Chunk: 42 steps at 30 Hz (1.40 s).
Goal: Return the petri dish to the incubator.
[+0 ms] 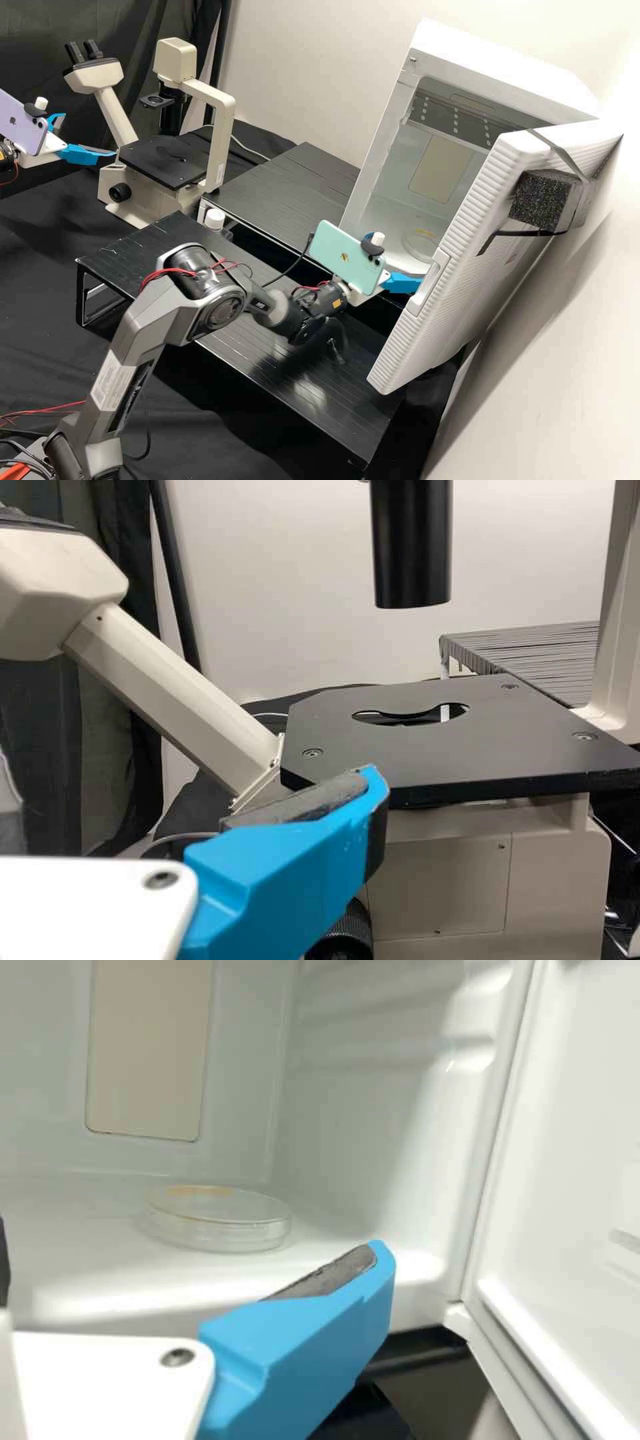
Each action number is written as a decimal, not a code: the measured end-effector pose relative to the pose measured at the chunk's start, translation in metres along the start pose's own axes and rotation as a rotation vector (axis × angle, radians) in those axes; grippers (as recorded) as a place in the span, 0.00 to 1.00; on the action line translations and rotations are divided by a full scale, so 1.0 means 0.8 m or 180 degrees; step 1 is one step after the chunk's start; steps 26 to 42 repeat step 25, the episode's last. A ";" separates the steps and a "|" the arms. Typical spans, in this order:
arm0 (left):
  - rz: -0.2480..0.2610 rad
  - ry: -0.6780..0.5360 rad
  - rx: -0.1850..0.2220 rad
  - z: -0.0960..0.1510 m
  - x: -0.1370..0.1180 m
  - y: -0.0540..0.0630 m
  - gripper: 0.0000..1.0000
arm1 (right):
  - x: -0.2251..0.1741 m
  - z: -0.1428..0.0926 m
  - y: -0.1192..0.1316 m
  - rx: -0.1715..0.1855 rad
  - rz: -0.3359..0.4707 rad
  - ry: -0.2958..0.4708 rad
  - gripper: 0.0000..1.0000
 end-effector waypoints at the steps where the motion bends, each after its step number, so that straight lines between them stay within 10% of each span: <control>1: 0.0000 0.0000 0.0000 0.000 0.000 0.000 1.00 | -0.010 0.000 0.000 0.0003 0.0012 0.0011 1.00; 15: 0.0000 0.0000 0.0000 0.000 0.000 0.000 1.00 | -0.134 -0.013 -0.022 0.0079 -0.0174 0.0084 1.00; 24: 0.0000 0.0000 0.0000 0.000 0.000 0.000 1.00 | -0.198 -0.022 -0.033 0.0454 -0.0462 0.0041 1.00; 42: 0.0000 0.0000 0.0000 0.000 0.000 0.000 1.00 | -0.202 -0.023 -0.034 0.0464 -0.0485 0.0048 1.00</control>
